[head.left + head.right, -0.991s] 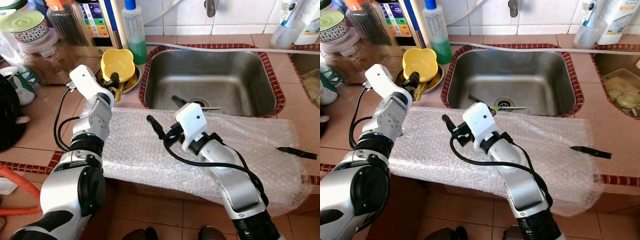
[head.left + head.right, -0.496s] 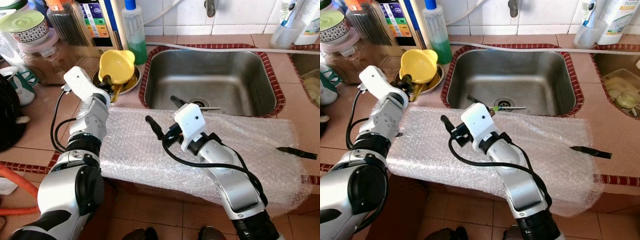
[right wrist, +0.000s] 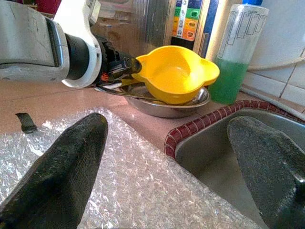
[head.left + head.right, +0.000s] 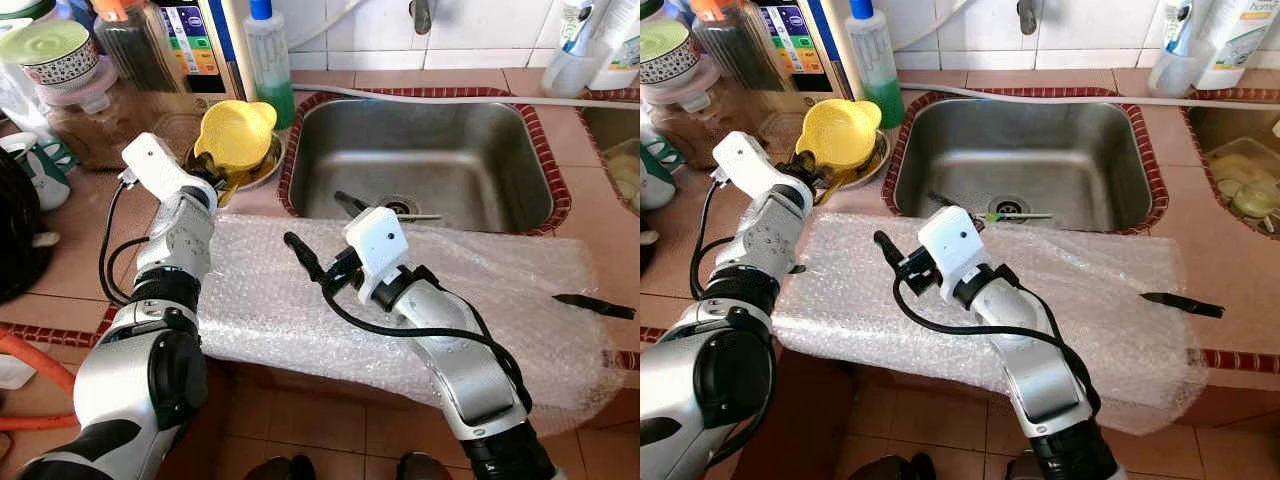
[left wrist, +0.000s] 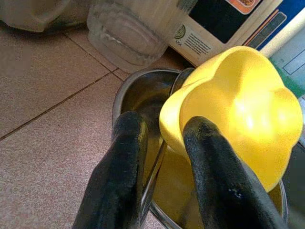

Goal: Kitchen organization

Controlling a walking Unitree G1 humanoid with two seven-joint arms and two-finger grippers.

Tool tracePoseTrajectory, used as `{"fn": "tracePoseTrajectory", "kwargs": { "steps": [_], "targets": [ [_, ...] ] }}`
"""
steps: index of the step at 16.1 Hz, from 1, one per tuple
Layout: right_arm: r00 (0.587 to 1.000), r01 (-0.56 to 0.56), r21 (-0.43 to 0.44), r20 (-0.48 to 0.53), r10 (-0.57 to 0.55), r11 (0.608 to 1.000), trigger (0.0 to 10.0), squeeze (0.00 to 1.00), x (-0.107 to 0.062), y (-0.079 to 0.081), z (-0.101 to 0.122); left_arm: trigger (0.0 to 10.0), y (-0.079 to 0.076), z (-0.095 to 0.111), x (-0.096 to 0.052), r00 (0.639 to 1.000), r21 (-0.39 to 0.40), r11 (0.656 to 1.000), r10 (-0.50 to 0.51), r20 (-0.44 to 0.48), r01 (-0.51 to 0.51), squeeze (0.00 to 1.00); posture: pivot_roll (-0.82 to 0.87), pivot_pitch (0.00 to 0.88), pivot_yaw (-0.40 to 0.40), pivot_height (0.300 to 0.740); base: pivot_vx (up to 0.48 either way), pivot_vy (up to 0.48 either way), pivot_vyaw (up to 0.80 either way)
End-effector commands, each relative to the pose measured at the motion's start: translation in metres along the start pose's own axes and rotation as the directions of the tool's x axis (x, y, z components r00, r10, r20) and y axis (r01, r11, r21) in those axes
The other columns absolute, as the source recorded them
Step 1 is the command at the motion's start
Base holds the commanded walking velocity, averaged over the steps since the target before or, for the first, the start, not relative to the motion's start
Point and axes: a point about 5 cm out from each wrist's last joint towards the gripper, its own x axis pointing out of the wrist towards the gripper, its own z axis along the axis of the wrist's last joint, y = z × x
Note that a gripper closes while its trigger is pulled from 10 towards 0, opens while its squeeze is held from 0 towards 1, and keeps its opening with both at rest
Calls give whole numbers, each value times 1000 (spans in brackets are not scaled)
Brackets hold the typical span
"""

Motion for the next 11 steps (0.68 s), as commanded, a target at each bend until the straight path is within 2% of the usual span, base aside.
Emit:
{"fn": "tracePoseTrajectory", "kwargs": {
  "steps": [1, 5, 11],
  "targets": [
    [999, -10, 4, 41, 10, 1000, 10000, 0, 2, 3, 8, 0, 8, -2, -1, 1000, -3, 1000, 17, -8, -17, 0, -271, 167, 142, 740, 0, 0, 0],
    [999, 8, -1, 46, -8, 1000, 10000, 0, 4, -1, 9, 0, 13, 1, -2, 1000, -6, 1000, 16, 13, -16, 0, -265, 166, 143, 740, 0, 0, 0],
    [998, 30, -7, 50, -30, 1000, 10000, 0, 5, -5, 8, 0, 7, 9, -3, 996, -5, 999, -37, 80, 37, 0, -261, 161, 145, 740, 0, 0, 0]
  ]
}}
